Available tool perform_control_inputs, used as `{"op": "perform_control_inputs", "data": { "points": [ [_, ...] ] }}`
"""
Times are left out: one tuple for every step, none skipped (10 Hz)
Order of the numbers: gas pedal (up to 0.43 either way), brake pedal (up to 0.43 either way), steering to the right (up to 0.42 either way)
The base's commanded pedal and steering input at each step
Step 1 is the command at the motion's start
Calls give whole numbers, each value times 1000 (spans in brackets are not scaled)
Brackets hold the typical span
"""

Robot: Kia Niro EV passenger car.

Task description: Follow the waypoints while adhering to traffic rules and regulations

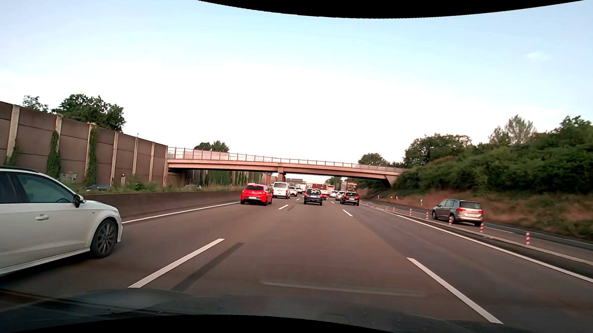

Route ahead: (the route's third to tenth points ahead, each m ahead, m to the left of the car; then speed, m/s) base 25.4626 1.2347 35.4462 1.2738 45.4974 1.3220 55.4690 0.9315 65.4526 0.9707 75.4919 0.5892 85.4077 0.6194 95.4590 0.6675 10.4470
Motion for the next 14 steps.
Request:
{"op": "perform_control_inputs", "data": {
  "points": [
    [67,0,-4],
    [67,0,-3],
    [47,0,-3],
    [8,0,-3],
    [0,0,-2],
    [0,0,-3],
    [0,0,-3],
    [0,0,-3],
    [0,0,-3],
    [0,0,-3],
    [0,0,-3],
    [0,0,-3],
    [0,0,-3],
    [0,0,-3]
  ]
}}
